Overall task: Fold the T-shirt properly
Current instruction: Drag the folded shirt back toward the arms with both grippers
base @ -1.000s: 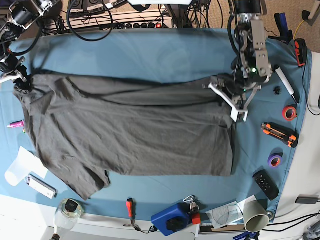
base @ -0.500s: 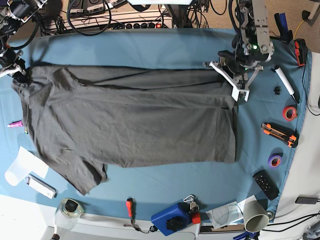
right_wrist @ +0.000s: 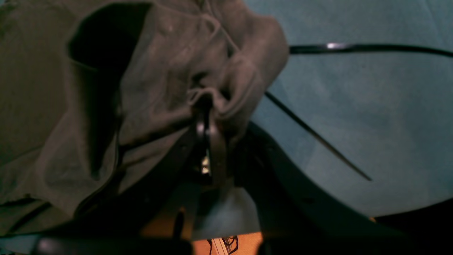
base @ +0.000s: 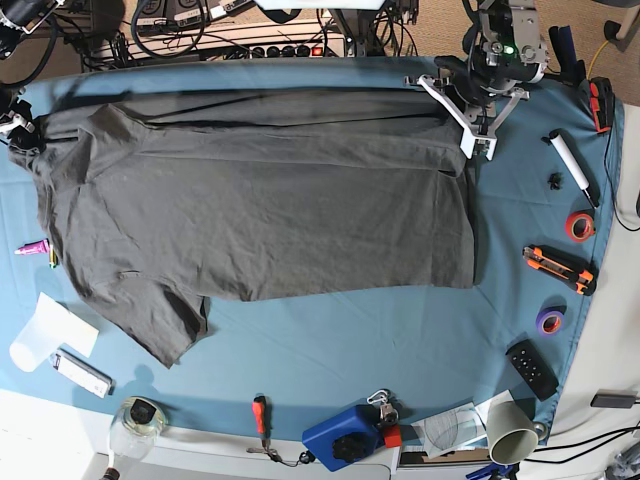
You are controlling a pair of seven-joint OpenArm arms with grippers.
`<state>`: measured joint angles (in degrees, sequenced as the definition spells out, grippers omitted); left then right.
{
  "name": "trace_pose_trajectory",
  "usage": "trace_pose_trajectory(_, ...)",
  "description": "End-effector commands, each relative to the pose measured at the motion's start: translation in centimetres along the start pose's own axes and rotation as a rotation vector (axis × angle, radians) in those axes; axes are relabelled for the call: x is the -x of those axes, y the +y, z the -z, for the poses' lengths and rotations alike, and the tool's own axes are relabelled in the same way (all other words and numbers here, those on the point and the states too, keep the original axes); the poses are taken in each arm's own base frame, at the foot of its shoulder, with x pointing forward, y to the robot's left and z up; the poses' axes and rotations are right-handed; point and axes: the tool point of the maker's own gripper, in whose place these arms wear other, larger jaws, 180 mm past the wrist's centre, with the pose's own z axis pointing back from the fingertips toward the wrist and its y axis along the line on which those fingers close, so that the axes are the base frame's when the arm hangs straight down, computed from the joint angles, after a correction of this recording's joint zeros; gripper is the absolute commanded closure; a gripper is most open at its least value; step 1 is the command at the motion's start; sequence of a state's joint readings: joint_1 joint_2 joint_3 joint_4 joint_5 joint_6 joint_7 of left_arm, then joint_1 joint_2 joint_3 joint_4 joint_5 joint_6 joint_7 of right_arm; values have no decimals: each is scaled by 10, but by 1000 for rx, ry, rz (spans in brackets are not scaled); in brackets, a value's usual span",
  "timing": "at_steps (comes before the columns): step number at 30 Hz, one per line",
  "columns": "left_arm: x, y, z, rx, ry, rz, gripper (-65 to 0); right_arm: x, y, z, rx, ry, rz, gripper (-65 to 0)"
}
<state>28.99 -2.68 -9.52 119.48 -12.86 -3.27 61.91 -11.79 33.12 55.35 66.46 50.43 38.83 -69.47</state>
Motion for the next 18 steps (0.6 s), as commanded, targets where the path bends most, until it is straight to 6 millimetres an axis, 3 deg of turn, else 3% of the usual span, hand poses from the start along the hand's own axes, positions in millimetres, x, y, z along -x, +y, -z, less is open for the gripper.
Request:
trace_pose_trajectory(1, 10, 14, -3, -67, 45, 15, 0, -24, -4, -11, 22, -58, -30, 0)
trace_pose_trajectory(7, 2, 13, -3, -62, 2, 23, -4, -24, 0, -10, 3, -68, -22, 0)
trace_pose_trajectory(11, -3, 13, -3, -62, -27, 24, -182, -26, 4, -10, -22, -83, -32, -129)
trace_pose_trajectory(13, -6, 13, -3, -62, -41, 24, -205, -26, 4, -10, -21, -83, -32, -169)
trace_pose_trajectory(18, -9, 13, -5, -63, -50, 27, -205, -27, 4, -10, -21, -86, -30, -175)
